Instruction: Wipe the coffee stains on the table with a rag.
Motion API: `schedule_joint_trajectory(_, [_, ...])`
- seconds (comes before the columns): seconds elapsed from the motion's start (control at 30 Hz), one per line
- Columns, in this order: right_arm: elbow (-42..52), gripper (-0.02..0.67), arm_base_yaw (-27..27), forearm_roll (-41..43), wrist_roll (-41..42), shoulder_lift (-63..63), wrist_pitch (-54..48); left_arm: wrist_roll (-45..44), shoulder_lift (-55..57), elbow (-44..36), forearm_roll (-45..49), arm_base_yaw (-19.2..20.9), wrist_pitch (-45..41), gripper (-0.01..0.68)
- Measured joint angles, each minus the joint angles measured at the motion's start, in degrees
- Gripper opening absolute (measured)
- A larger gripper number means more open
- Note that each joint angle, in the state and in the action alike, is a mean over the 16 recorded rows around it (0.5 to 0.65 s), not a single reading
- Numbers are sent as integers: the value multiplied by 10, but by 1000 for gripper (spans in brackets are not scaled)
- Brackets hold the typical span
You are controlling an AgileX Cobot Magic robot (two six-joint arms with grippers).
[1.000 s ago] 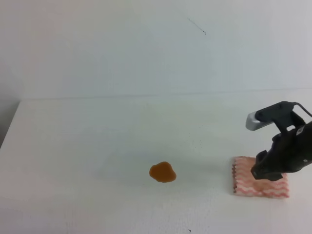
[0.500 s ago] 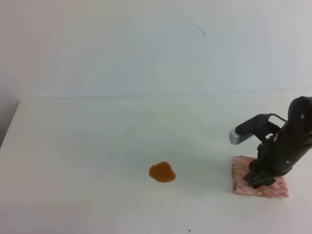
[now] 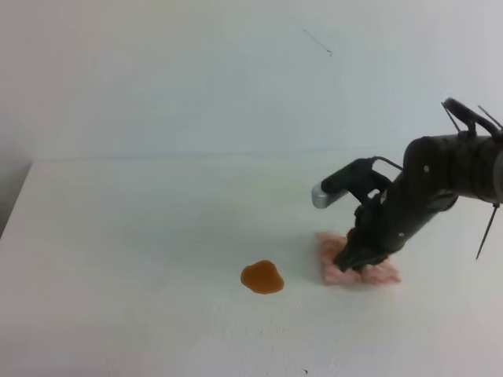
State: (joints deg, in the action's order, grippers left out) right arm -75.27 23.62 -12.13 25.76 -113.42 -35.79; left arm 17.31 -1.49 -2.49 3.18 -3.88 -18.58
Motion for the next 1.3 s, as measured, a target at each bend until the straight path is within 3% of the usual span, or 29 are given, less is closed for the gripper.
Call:
schedule_joint_trajectory(0.53, [-156,-2,43,-24,-30,-94,-52,0,0,0,0,0,-1,-3])
schedule_joint_trajectory(0.87, [-232,-1,131,-17,-61,-160,-88,0,0,0,0,0,0,-3])
schedule_joint_trajectory(1.1, [-259,-1,205,79,-122,-176,-127,0,0,0,0,0,-1,-3])
schedule_joint_trajectory(1.3, [-248,-2,227,204,-204,-172,-183,0,0,0,1,0,-2,-3])
